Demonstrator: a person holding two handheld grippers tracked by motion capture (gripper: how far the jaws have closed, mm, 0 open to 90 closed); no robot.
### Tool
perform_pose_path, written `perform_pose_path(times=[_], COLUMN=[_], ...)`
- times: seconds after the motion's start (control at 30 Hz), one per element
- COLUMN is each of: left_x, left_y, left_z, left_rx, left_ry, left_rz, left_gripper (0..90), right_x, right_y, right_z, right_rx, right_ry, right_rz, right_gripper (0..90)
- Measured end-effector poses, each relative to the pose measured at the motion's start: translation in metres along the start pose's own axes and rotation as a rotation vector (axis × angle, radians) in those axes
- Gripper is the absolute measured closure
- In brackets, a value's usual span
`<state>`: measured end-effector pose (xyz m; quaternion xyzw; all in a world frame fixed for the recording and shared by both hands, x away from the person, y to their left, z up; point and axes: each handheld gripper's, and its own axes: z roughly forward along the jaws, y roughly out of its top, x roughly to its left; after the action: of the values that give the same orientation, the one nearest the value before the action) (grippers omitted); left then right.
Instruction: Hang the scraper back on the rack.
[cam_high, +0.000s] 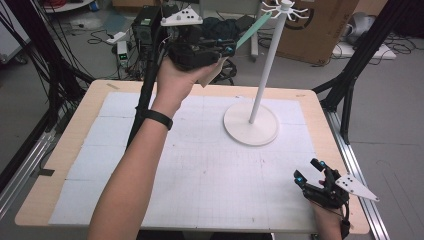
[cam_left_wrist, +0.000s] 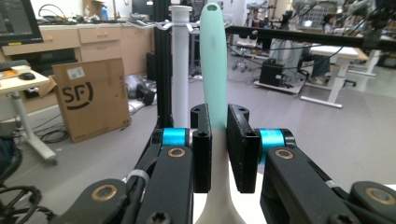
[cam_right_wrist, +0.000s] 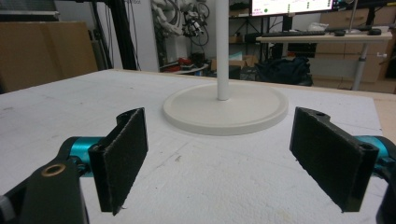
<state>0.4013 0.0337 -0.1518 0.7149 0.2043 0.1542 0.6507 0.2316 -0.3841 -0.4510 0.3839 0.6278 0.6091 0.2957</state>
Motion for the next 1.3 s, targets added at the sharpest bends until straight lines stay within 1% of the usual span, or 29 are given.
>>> perform_pose_path(times=[0.13,0.17,0.23,0.37,0.4,0.57,0.87,1.03,1.07,1.17,1.3], left_x=[0.002,0.003,0.005,0.007,0.008,0.007,0.007,0.007,0.007,0.007,0.008], left_y=[0.000,0.000,0.000,-0.002,-0.002,-0.005,-0.007,-0.008,-0.008,-0.009,-0.011], left_z=[0.006,0.007,0.010,0.014,0.015,0.020,0.022,0.024,0.024,0.025,0.028], left_rx=[0.005,0.003,0.010,0.006,0.005,0.017,0.025,0.037,0.034,0.038,0.051], left_ry=[0.009,0.010,0.009,0.010,0.001,0.005,0.008,0.015,0.013,0.020,0.024], left_rz=[0.000,-0.006,-0.010,-0.017,-0.024,-0.010,-0.014,-0.002,-0.005,0.009,0.011], left_gripper=[80.6,80.6,80.7,80.6,80.6,80.6,80.6,80.5,80.5,80.4,80.2], right_x=[0.000,0.000,0.000,0.000,0.000,0.000,0.000,0.000,0.000,0.000,0.000], right_y=[0.000,0.000,0.000,0.000,0.000,0.000,0.000,0.000,0.000,0.000,0.000], right_z=[0.000,0.000,0.000,0.000,0.000,0.000,0.000,0.000,0.000,0.000,0.000], right_rx=[-0.005,-0.005,-0.006,-0.001,-0.002,-0.005,-0.002,-0.004,-0.004,-0.004,-0.004], right_ry=[0.000,0.000,0.000,0.001,0.001,0.001,0.003,0.004,0.004,0.003,0.004], right_rz=[0.000,0.001,-0.001,0.001,0.001,0.000,0.002,0.002,-0.001,0.001,0.002], right_gripper=[18.1,18.1,18.1,18.1,18.1,18.1,18.1,18.1,18.1,18.1,18.1])
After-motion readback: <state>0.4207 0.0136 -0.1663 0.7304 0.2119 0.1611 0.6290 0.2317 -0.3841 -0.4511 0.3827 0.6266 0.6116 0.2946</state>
